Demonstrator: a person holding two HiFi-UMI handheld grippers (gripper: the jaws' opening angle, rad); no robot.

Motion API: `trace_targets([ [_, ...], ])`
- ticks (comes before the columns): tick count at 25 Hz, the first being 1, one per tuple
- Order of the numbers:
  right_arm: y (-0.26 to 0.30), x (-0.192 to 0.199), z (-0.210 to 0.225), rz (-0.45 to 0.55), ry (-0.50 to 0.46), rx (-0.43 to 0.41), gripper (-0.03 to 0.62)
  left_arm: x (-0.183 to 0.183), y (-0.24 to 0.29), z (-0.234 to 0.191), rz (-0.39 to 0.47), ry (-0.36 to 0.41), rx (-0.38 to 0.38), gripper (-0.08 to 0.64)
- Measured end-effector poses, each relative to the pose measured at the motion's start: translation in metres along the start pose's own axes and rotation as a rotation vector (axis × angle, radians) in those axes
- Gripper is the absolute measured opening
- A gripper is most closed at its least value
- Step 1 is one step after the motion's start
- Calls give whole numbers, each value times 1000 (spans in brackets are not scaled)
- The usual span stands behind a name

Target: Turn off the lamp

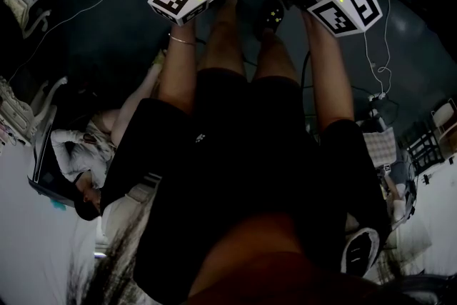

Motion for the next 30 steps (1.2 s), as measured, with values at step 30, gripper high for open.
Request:
trace_targets([
  [30,-13,-3,17,15,-25,62,17,-43,10,20,37,119,46,15],
])
Point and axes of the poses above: the fingertips, and each gripper's own axes: y forward along the fingers, z to its right, x out of its underside, the point moved 1 cm from there along -y, backward along the fingers, and after that the axes turned 10 degrees about x, right-handed, at the moved point
